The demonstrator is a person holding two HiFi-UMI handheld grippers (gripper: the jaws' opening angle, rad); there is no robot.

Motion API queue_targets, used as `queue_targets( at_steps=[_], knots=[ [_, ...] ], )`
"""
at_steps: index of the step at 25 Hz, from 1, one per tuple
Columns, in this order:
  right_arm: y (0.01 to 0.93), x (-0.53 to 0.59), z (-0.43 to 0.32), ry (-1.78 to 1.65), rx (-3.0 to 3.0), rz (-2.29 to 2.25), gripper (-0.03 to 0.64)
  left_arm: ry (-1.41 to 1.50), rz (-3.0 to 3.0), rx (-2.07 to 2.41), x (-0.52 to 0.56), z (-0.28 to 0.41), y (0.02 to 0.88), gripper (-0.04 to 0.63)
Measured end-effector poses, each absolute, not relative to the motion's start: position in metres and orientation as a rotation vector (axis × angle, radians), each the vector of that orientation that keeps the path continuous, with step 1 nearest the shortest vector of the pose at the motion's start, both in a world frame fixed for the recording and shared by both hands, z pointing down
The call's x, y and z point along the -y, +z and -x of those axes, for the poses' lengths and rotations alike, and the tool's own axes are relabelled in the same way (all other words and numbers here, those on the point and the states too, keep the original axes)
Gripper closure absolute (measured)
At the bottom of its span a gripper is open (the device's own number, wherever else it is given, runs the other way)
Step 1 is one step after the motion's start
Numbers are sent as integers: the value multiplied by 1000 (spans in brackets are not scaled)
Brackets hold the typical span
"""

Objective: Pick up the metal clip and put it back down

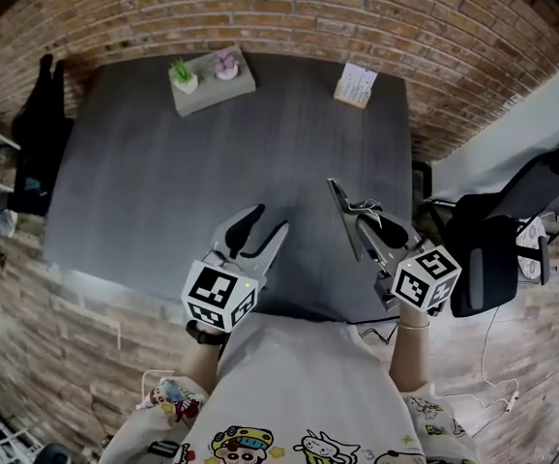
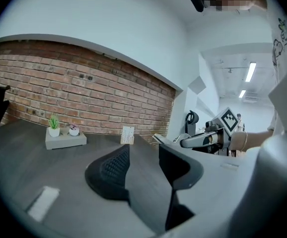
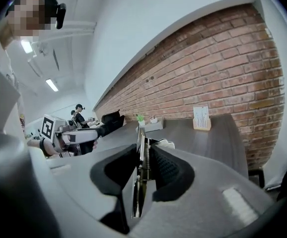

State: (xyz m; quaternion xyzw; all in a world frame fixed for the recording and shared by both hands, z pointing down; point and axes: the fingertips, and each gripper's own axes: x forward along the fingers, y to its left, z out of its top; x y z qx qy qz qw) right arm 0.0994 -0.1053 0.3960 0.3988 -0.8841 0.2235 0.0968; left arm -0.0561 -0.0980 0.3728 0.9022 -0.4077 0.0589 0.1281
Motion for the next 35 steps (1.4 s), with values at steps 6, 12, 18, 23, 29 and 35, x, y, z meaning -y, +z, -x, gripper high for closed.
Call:
queue_targets(
  at_steps=[6,12,18,23,29,35],
  knots=[
    [370,91,-103,488,2614,-1256,526,122,-2668,1198,92,58,351,464],
    [358,78,-105,415,2596,-1305,526,112,-2695,1210,87,61,337,551],
    [340,77,-107,249,2585,-1404,526,119,-2693,1196,89,60,334,592],
    [335,77,-113,192,2558,-1487,526,141,-2701,1172,90,54,334,592],
    [338,77,-119,178,2506,-1534,526,152,-2710,1150,88,47,335,592],
    [338,77,-118,190,2503,-1550,527,171,-2709,1142,91,48,339,592]
  ],
)
